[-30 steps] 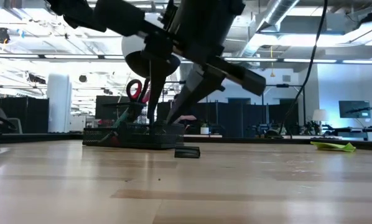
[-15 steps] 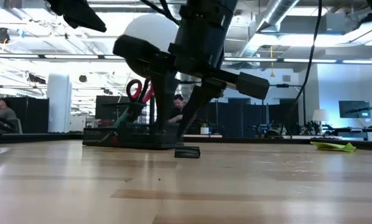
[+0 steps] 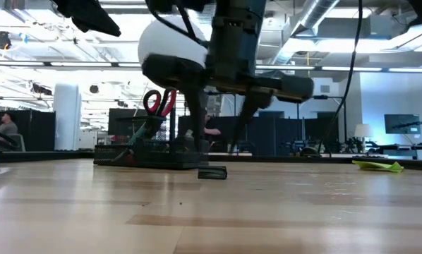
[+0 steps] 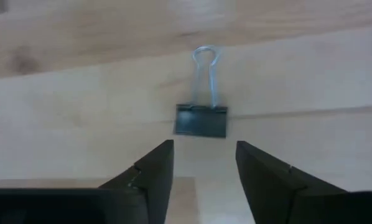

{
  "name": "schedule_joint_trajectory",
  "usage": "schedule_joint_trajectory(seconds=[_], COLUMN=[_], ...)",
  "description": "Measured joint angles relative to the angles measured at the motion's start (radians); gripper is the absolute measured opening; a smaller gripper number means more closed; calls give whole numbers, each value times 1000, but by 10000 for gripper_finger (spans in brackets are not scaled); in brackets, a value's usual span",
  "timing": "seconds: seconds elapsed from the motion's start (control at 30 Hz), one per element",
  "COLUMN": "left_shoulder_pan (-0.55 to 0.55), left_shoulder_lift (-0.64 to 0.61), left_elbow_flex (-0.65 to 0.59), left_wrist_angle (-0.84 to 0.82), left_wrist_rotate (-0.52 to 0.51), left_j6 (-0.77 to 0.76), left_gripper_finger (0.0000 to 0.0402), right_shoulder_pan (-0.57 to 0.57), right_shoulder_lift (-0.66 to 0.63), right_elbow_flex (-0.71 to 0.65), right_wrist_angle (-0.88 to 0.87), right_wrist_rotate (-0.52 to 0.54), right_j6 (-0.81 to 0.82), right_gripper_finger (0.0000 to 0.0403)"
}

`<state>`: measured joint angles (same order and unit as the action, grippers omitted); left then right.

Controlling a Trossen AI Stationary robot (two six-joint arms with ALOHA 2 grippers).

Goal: Pick and place office supplies into organizer
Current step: Put the black binder clip into the black desk organizer

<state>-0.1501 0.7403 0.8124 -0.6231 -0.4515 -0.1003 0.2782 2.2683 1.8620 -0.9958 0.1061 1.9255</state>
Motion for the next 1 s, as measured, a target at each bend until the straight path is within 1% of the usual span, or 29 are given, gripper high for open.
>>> schedule_joint_trajectory(seconds=[0.07, 0.17, 0.4, 0.53, 0.6, 0.73, 1.0], left_shoulder_pan=[0, 0, 0, 0, 0, 0, 0], left_shoulder_lift=[0, 0, 0, 0, 0, 0, 0], left_elbow_flex=[0, 0, 0, 0, 0, 0, 0], left_wrist_angle=[0, 0, 0, 0, 0, 0, 0], left_wrist_rotate=[0, 0, 0, 0, 0, 0, 0], left_j6=[0, 0, 0, 0, 0, 0, 0], left_gripper_finger=[118, 118, 118, 118, 118, 118, 118], right_shoulder_pan=[-1, 1, 0, 7, 9, 5, -9], right_shoulder_lift=[-2, -8, -7, -7, -7, -7, -7], right_elbow_flex=[-2, -1, -1, -1, -1, -1, -1], right_wrist_angle=[-11, -2, -3, -3, -3, -15, -11], right_wrist_rotate=[0, 0, -3, -18, -20, -22, -11], right_j6=[-12, -9, -50, -60, -55, 23, 11], right_gripper_finger=[175, 180, 157, 157, 161, 171, 211])
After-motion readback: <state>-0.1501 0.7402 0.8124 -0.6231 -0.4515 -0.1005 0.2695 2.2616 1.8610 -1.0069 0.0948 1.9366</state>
